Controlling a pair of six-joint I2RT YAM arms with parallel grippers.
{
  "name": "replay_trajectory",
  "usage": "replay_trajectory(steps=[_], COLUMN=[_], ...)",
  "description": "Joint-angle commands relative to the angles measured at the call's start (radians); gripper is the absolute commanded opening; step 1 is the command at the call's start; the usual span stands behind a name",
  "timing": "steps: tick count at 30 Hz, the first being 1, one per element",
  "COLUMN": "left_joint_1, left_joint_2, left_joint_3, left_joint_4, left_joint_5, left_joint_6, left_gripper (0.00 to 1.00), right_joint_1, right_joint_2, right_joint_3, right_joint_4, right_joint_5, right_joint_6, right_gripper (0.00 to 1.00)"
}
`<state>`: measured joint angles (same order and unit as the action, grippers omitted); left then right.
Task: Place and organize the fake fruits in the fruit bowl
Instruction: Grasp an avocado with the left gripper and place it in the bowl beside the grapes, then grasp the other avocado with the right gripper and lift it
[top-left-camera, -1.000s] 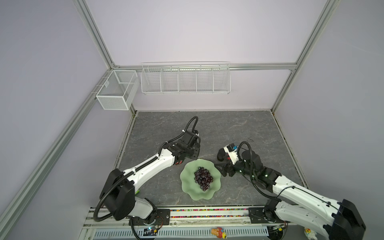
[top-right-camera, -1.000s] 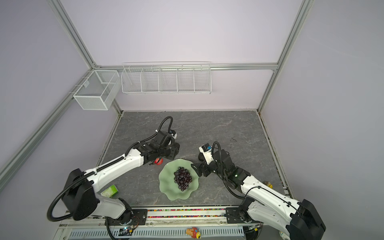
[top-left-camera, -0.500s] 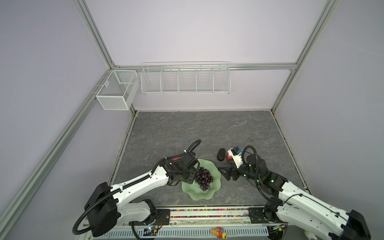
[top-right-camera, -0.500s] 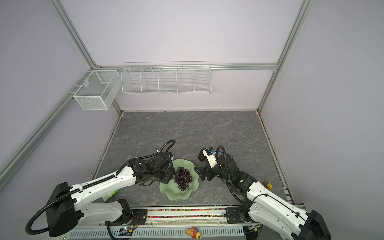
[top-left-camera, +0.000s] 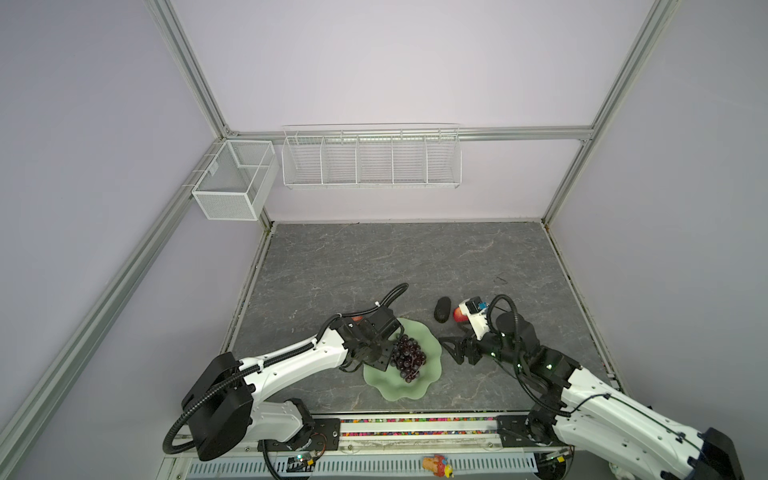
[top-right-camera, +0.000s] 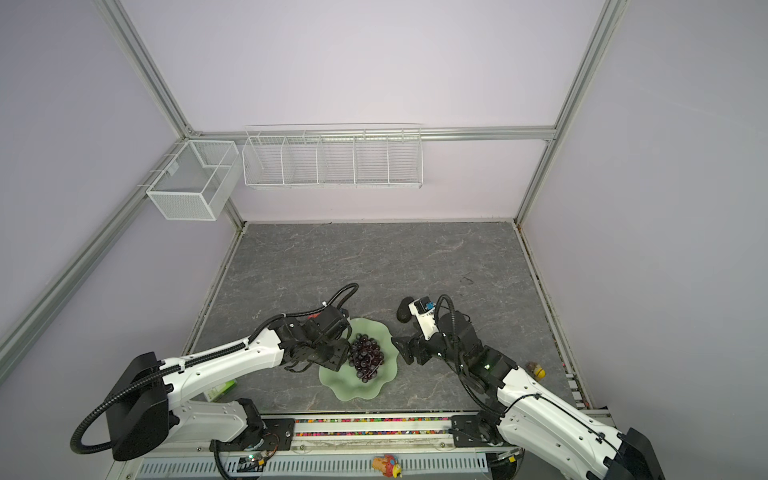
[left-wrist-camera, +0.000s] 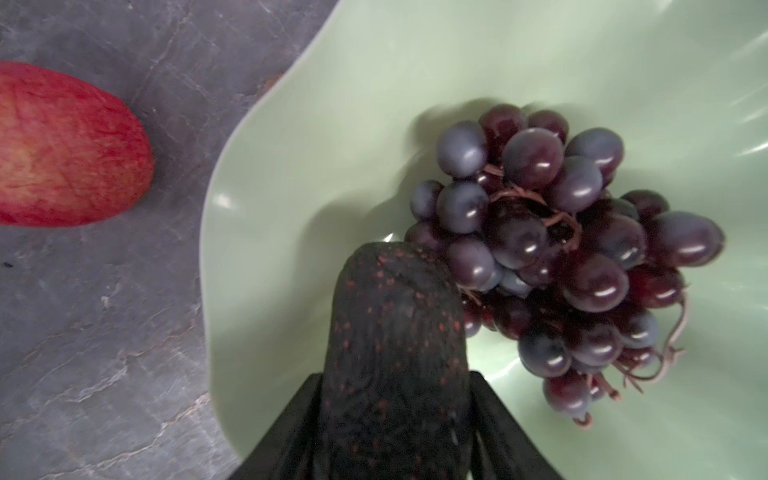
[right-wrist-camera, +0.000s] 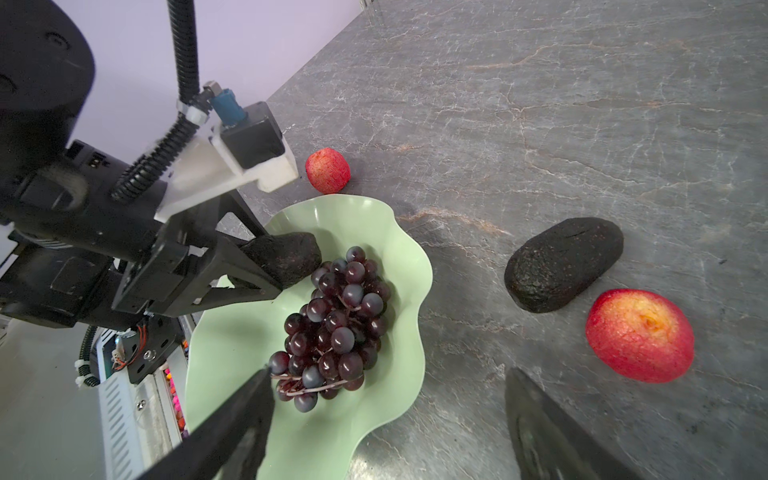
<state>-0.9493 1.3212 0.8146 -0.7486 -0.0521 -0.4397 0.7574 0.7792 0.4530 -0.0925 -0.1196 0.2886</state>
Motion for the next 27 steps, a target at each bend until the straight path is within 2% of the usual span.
replay_trajectory(steps=[1, 7, 10, 14, 15, 16, 18, 20, 27], left_joint_1=[-0.003, -0.005, -0.005, -0.005, -0.005, -0.006, -0.006, -0.008, -0.013], left_joint_2=[0.013, 0.004, -0.033, -0.111, -0.130, -0.148, -0.184, -0.205, -0.246], left_joint_3=[0.020, 0.044, 0.073, 0.115, 0.117, 0.118, 0.107, 0.102, 0.091], left_joint_4=[0.008, -0.001, -0.011, -0.009, 0.005, 0.019, 0.050, 0.061, 0.031], left_joint_5=[-0.007, -0.009, -0.013, -0.007, 0.012, 0.032, 0.078, 0.121, 0.104], left_joint_6=[0.005, 0.017, 0.021, 0.039, 0.046, 0.053, 0.061, 0.069, 0.091], left_gripper=[0.54, 0.59, 0.59, 0.63, 0.66, 0.80, 1.00, 0.99, 0.99], right_joint_1=[0.008, 0.008, 0.005, -0.004, -0.004, -0.004, -0.005, -0.004, -0.007], right_joint_2=[0.007, -0.003, 0.034, 0.207, 0.262, 0.307, 0.394, 0.463, 0.698], right_joint_3=[-0.013, -0.015, 0.009, 0.124, 0.158, 0.183, 0.231, 0.277, 0.496], right_joint_4=[0.005, -0.013, -0.078, -0.183, -0.193, -0.192, -0.176, -0.161, -0.265], right_joint_5=[0.003, 0.037, 0.190, 0.332, 0.354, 0.366, 0.383, 0.401, 0.483], right_joint_6=[0.006, 0.006, 0.068, 0.113, 0.122, 0.126, 0.134, 0.142, 0.142], right_gripper=[0.88, 0.88, 0.88, 0.88, 0.89, 0.90, 0.93, 0.99, 0.89])
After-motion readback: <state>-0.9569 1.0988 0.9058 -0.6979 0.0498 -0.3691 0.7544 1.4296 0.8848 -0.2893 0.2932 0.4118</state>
